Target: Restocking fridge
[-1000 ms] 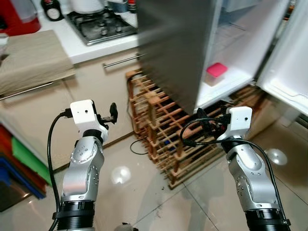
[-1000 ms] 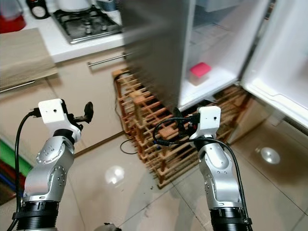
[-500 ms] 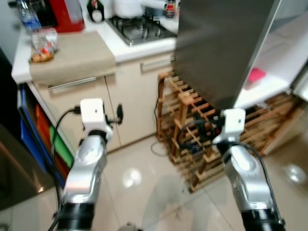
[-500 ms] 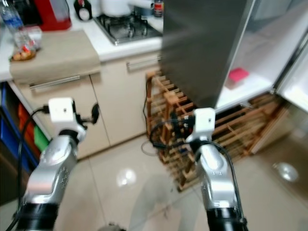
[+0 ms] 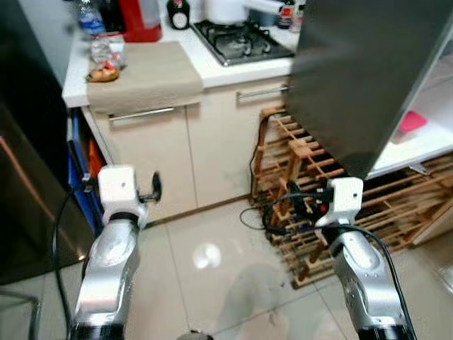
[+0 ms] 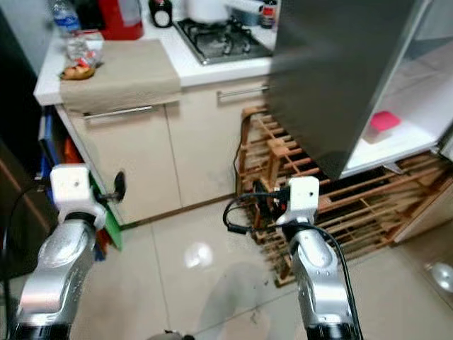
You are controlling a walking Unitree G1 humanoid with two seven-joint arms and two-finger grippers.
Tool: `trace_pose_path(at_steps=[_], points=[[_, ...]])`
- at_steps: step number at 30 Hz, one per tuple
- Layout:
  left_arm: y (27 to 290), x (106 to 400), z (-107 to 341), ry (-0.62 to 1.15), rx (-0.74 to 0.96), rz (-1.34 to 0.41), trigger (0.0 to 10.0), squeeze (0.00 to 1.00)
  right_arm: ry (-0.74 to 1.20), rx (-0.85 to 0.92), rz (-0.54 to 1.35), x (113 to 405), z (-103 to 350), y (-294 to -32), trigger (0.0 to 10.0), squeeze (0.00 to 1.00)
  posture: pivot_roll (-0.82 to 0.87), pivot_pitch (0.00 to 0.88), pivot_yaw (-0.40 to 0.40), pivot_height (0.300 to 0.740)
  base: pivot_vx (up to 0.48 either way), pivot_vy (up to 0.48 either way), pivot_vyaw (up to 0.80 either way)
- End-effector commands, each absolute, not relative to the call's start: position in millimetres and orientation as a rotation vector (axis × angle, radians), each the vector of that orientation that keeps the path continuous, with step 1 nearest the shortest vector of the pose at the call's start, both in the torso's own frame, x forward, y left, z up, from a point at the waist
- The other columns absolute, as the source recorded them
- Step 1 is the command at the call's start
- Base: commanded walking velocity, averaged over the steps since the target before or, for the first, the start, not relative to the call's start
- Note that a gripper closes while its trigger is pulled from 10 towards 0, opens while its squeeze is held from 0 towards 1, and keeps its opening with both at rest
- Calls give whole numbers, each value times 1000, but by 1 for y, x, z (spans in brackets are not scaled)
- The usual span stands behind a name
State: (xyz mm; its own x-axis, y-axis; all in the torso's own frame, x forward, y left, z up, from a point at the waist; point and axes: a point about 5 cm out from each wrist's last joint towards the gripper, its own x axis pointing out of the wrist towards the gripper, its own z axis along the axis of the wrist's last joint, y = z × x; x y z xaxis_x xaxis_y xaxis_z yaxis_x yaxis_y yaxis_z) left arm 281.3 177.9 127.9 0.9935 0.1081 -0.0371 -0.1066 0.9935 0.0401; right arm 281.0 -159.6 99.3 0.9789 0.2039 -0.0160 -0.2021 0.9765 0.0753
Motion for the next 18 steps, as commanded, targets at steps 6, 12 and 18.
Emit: trace_pose_path(at_steps=[6, 12, 18], points=[[183, 275, 122, 77, 43, 171, 10000, 0, 22, 71, 232, 283, 97, -154, 10000, 0, -55, 0, 43, 740, 0, -480, 453], [180, 277, 125, 65, 87, 221, 10000, 0, 53, -8, 268, 290, 95, -148, 10000, 0, -48, 0, 27, 740, 0, -480, 445], [180, 278, 120, 86, 92, 235, 10000, 0, 83, -144, 221, 291, 90, -158, 10000, 0, -42, 0, 12, 740, 0, -480, 440]])
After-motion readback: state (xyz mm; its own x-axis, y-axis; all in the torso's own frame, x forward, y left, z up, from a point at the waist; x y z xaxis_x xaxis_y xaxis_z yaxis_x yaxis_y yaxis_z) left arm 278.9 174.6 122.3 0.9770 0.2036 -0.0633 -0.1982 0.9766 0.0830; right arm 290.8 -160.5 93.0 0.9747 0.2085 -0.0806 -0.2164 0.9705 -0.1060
